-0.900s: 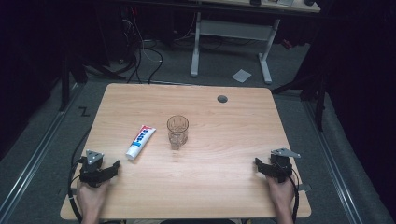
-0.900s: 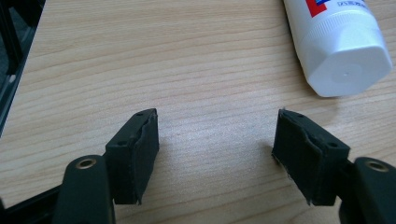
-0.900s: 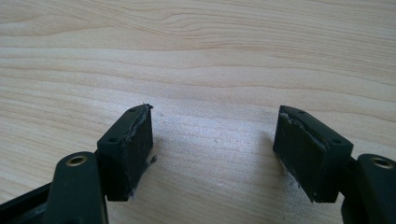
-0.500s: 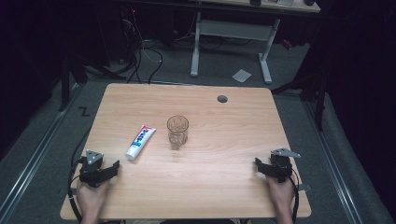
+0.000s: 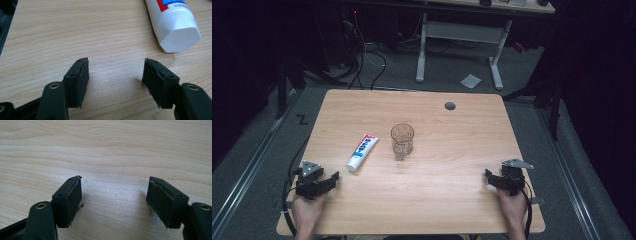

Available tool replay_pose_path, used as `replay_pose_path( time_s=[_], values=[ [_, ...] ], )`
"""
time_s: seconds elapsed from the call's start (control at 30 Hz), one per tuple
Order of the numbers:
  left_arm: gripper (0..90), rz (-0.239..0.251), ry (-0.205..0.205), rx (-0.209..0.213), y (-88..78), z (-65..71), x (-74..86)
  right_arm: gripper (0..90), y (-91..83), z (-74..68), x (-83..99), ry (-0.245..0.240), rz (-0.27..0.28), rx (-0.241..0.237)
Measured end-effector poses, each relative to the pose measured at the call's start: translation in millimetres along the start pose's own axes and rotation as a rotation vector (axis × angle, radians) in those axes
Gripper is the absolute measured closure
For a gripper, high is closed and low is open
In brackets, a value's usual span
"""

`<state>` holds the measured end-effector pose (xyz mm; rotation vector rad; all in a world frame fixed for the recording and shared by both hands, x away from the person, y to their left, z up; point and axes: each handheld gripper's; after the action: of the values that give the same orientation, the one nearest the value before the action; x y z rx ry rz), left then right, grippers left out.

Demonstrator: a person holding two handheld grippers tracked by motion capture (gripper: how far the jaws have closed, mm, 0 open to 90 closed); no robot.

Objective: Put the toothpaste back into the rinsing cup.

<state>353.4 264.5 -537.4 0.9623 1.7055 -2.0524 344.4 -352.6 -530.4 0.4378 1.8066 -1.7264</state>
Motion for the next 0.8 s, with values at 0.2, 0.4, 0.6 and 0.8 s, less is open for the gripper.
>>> replay_pose_path(
  time_s=[0.2, 0.4, 0.6, 0.8],
  values=[
    [38.5, -0.008, 0.014, -0.008, 0.0, 0.9, -0.4, 28.2, 0.0, 0.0, 0.0, -0.001, 0.0, -0.001],
    [36.4, -0.008, 0.019, -0.016, 0.7, 4.1, -0.8, 28.1, 0.0, 0.0, 0.0, -0.002, 0.0, -0.001],
    [32.3, 0.004, 0.015, -0.018, -2.3, 4.9, -2.2, 28.1, 0.0, 0.0, 0.0, -0.002, 0.0, -0.001],
    [29.2, 0.017, 0.028, -0.017, -11.7, 6.7, -4.1, 28.2, 0.0, 0.0, 0.0, -0.002, 0.0, -0.001]
  ],
)
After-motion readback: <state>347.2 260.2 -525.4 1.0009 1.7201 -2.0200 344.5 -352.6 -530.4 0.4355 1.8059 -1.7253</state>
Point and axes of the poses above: each handheld gripper's, and its own axes: y roughly forward along the jaws, x roughly out of its underside, z roughly to its right, and after that the axes turned 8 degrees about -z, right-handed
